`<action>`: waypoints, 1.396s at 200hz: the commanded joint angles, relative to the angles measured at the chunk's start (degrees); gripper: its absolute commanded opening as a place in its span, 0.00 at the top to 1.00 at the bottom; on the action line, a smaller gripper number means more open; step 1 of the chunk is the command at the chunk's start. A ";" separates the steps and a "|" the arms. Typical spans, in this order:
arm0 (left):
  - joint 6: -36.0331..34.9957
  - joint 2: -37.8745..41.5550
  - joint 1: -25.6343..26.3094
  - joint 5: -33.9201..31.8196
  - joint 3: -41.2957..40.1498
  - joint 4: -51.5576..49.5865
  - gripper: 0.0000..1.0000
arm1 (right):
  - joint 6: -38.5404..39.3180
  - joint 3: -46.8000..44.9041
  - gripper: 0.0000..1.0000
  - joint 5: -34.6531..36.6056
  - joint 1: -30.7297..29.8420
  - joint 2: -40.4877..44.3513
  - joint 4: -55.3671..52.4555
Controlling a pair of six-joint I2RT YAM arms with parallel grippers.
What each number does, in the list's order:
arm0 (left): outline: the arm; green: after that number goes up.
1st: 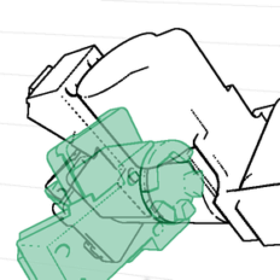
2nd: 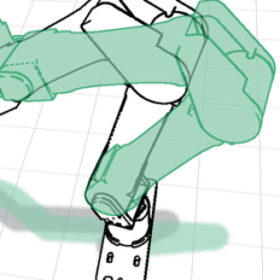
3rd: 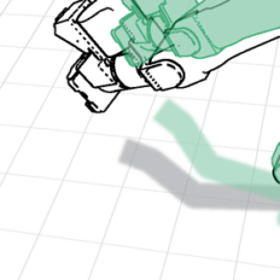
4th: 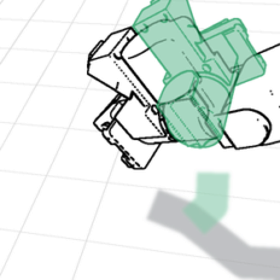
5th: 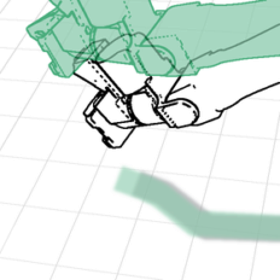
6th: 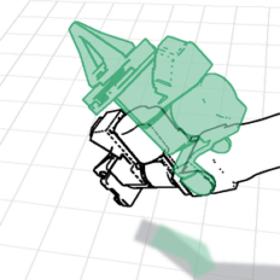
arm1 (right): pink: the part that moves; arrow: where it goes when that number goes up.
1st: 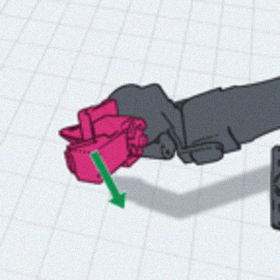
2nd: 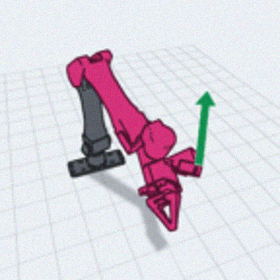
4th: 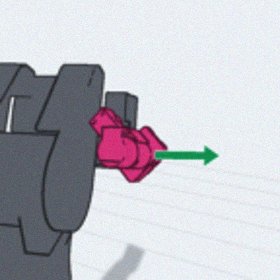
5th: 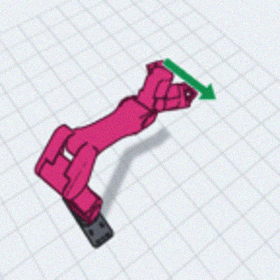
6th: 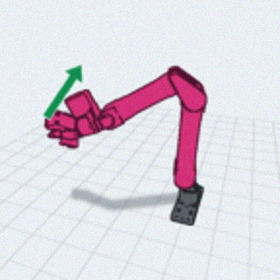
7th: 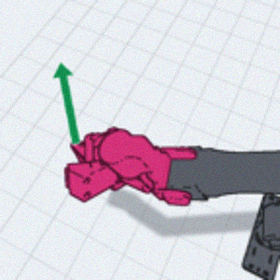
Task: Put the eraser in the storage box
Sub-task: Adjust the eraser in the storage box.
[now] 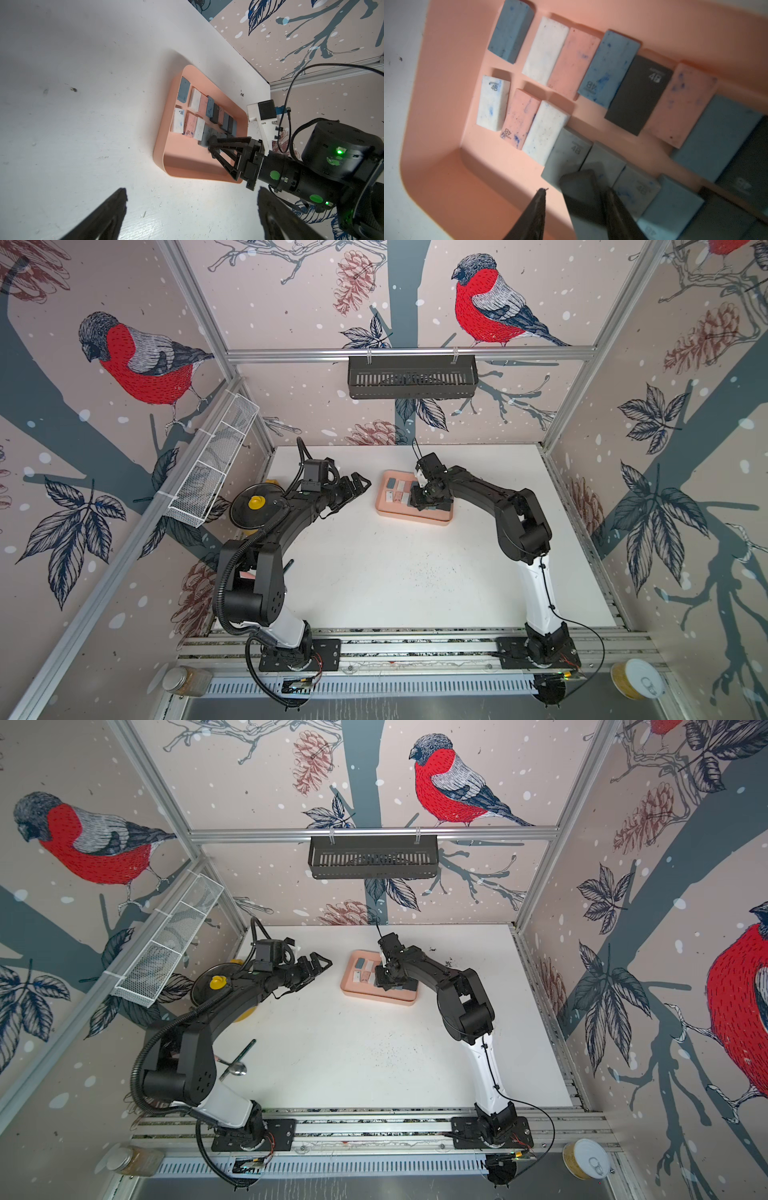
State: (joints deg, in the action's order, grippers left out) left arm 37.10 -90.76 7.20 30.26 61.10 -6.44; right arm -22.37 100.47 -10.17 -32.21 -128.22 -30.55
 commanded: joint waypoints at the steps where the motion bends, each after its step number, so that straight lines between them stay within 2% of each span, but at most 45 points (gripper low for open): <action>1: -0.38 -0.13 -0.08 1.30 0.33 1.78 0.03 | 0.09 -0.36 0.53 -0.49 -0.79 1.12 0.00; 57: -0.55 -0.09 -0.08 1.33 0.26 1.69 0.03 | 0.35 -2.68 0.54 -0.98 -3.23 4.26 1.26; 89: -0.66 -0.11 -0.08 1.33 0.25 1.61 0.03 | 0.02 -2.20 0.54 -0.51 -2.71 4.65 1.13; 168: -0.83 -0.56 -0.17 1.16 0.68 1.38 0.03 | -0.75 1.64 0.52 -1.93 -1.35 -1.00 0.66; 279: -0.67 -0.90 -0.56 1.73 0.91 1.63 0.03 | -0.56 3.54 0.53 -1.86 -4.24 -1.21 0.16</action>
State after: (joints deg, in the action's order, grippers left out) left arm 37.08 -91.61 6.90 31.48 61.58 -6.42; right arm -22.76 103.09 -11.44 -35.77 -129.36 -30.15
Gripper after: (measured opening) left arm 0.973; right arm 0.473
